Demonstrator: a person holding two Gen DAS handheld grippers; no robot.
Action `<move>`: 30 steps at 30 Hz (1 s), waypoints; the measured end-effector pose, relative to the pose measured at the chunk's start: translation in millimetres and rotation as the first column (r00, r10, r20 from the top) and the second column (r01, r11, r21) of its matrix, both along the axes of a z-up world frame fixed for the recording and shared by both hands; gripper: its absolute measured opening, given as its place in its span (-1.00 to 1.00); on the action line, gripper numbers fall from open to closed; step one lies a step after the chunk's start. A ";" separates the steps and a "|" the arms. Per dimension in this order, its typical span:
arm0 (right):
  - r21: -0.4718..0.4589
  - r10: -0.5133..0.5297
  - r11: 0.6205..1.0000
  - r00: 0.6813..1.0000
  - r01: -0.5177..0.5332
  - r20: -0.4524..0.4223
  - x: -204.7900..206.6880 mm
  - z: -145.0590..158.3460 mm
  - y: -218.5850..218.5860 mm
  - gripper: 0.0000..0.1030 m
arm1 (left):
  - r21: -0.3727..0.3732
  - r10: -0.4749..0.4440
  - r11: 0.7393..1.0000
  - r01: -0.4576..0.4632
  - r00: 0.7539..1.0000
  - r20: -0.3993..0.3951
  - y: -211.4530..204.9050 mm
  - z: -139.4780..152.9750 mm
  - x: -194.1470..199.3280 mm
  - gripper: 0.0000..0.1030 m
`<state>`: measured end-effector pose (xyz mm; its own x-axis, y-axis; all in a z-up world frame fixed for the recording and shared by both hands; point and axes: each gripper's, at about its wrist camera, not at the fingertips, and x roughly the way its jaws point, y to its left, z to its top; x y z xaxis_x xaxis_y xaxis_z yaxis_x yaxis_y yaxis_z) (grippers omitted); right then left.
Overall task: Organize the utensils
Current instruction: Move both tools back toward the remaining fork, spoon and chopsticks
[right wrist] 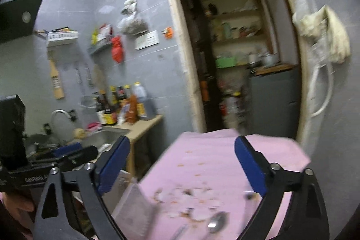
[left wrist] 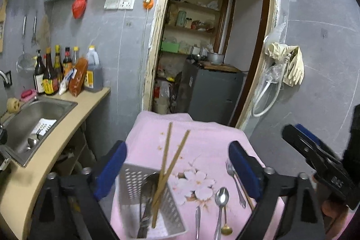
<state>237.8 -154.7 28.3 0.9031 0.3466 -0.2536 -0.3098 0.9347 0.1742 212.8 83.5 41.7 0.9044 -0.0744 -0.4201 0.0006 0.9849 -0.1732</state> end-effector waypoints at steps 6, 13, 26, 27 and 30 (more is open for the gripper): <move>-0.070 -0.117 0.991 0.993 0.115 -0.014 -0.5 1.9 -41.1 0.96 | 0.016 0.000 1.000 0.000 1.000 0.005 -31.8 -6.3 12.2 0.93; -0.158 -0.192 0.971 0.980 0.182 -0.046 16.4 -16.5 -80.7 0.97 | 0.054 -0.026 0.998 0.027 0.999 -0.020 -69.0 -16.6 30.9 0.94; -0.206 -0.148 0.972 0.973 0.111 -0.175 78.3 -79.6 -130.2 0.97 | 0.129 -0.067 0.988 0.084 0.989 -0.135 -119.8 -65.8 79.9 0.94; -0.204 -0.143 0.973 0.972 0.104 -0.188 82.4 -86.3 -132.2 0.97 | 0.132 -0.068 0.987 0.088 0.986 -0.151 -122.1 -72.5 82.9 0.94; -0.203 -0.132 0.975 0.966 0.088 -0.220 88.6 -108.6 -132.6 0.97 | 0.133 -0.067 0.987 0.093 0.980 -0.188 -124.8 -90.7 89.4 0.94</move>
